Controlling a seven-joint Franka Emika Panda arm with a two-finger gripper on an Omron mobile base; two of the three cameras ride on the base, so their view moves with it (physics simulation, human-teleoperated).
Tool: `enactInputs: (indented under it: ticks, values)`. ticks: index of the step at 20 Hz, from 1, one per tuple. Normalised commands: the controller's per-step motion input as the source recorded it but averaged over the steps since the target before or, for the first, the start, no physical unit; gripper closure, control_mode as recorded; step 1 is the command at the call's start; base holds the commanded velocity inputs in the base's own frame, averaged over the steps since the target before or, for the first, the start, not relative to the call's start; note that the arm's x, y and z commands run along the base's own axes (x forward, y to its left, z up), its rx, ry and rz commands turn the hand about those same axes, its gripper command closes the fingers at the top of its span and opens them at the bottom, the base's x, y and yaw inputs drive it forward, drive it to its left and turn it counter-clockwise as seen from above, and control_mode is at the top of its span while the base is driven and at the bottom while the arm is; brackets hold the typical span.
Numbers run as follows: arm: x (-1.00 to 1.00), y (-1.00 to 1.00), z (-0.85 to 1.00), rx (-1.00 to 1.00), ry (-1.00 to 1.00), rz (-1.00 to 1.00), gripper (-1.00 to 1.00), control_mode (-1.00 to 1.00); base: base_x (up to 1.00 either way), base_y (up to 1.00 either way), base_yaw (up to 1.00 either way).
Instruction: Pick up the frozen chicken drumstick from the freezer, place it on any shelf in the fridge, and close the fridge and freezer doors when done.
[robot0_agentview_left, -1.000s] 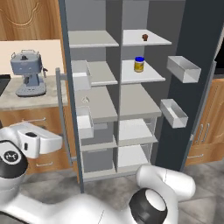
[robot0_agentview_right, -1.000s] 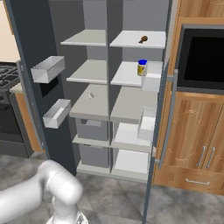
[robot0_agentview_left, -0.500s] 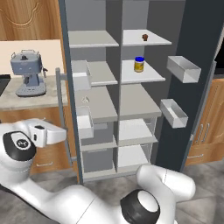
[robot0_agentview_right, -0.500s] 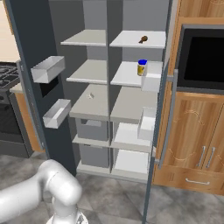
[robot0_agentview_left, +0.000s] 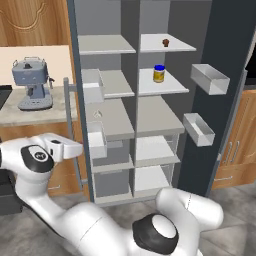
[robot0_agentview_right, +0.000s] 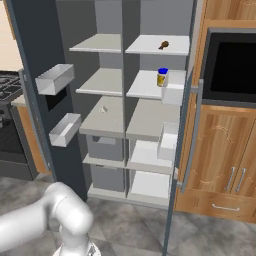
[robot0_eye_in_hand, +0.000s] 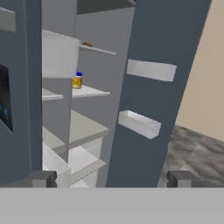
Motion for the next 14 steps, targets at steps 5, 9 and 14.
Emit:
enactInputs:
  ticks: [5, 9, 14]
  values:
    - [0.51, 0.0, -0.21, -0.02, 0.0, -0.12, -1.0, -1.0, 0.0, 0.0, 0.0]
    - [0.51, 0.11, -0.18, -0.04, 0.0, -0.21, -1.0, -1.0, 0.0, 0.0, 0.0]
    - [0.34, 0.06, -0.11, -0.02, 0.0, -0.2, -1.0, -1.0, 0.0, 0.0, 0.0]
